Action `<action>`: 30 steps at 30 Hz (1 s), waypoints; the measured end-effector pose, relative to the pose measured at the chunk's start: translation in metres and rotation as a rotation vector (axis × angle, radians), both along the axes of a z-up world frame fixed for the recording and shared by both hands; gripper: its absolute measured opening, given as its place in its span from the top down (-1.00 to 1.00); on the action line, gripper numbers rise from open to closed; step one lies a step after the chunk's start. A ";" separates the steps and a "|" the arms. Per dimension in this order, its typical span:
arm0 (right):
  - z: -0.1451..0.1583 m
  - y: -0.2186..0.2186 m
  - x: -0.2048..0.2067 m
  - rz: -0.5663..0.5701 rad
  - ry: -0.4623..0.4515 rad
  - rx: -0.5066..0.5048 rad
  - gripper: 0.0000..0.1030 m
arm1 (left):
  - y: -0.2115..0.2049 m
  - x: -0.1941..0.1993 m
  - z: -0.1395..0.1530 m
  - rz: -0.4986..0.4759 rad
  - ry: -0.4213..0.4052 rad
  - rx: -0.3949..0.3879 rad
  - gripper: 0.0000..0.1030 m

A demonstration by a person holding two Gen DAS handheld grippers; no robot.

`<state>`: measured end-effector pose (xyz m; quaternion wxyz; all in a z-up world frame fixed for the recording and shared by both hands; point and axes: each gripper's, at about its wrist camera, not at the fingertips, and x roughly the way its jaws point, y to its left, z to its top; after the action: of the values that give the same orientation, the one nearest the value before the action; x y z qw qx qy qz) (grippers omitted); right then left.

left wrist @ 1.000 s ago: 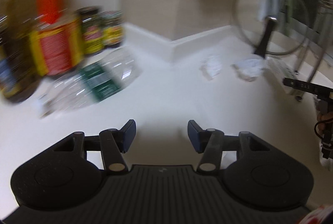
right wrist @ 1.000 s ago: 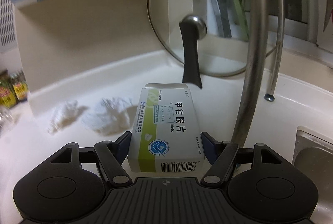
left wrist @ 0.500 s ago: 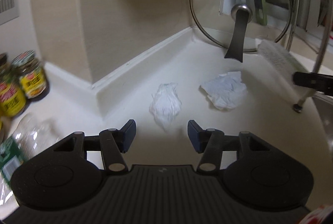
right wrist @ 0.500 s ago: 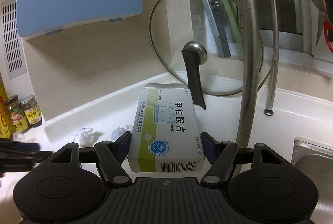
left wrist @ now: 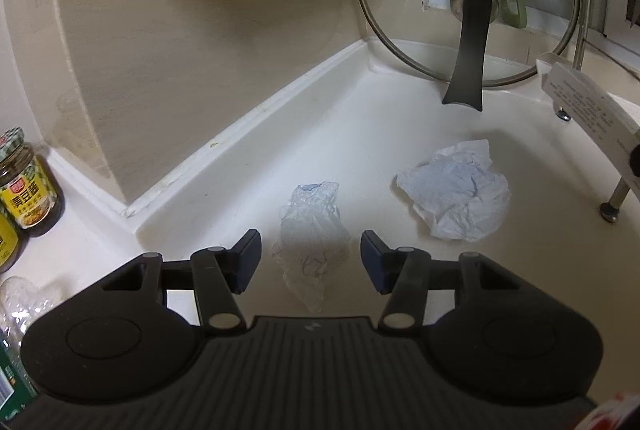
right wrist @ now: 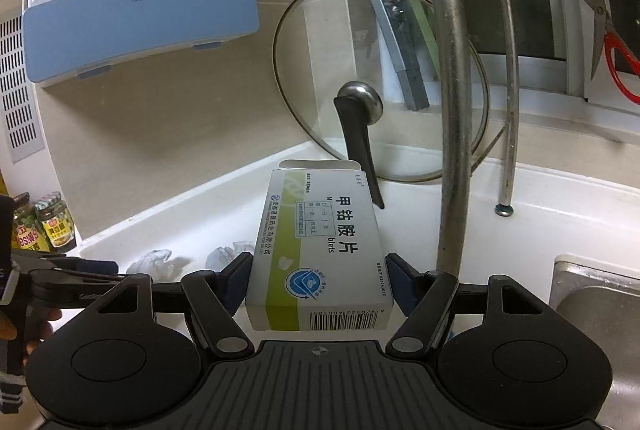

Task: Collect trash
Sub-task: 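Grasp the clear plastic wrapper with the left tool while the right tool holds the box, then carry the plastic wrapper and medicine box with both tools over the wastebasket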

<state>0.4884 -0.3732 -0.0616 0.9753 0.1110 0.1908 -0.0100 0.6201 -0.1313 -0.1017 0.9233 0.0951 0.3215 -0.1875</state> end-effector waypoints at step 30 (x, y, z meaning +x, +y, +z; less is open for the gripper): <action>0.003 -0.004 -0.015 0.021 -0.010 0.037 -0.37 | 0.021 -0.024 0.026 0.008 -0.013 -0.063 0.50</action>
<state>0.4730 -0.3774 -0.0586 0.9741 0.1268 0.1873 0.0041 0.5965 -0.1105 -0.0761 0.9285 0.0660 0.3100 -0.1933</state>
